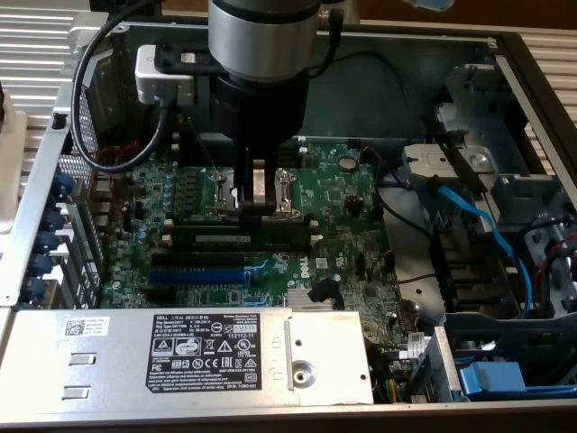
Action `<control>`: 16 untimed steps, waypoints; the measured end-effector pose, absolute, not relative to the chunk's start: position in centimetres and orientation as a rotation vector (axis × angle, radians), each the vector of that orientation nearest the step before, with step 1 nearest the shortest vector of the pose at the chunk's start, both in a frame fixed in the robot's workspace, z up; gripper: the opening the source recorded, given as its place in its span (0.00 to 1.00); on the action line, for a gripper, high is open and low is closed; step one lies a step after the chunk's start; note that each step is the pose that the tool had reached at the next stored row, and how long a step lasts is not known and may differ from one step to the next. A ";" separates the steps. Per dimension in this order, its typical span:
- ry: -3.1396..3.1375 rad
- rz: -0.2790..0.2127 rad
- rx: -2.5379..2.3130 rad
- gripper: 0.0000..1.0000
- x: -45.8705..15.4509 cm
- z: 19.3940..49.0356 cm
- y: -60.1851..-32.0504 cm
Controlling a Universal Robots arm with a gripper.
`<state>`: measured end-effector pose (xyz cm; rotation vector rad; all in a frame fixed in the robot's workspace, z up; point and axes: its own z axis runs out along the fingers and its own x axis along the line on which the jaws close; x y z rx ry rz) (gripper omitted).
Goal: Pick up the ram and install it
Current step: 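Press down the ram until it locks into place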
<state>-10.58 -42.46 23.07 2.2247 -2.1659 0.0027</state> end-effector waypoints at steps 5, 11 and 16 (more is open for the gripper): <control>-2.163 0.003 2.228 0.10 -10.6 23.0 -42.5; -2.161 0.003 2.229 0.10 -10.7 23.0 -42.5; -2.161 0.003 2.230 0.10 -10.7 23.0 -42.5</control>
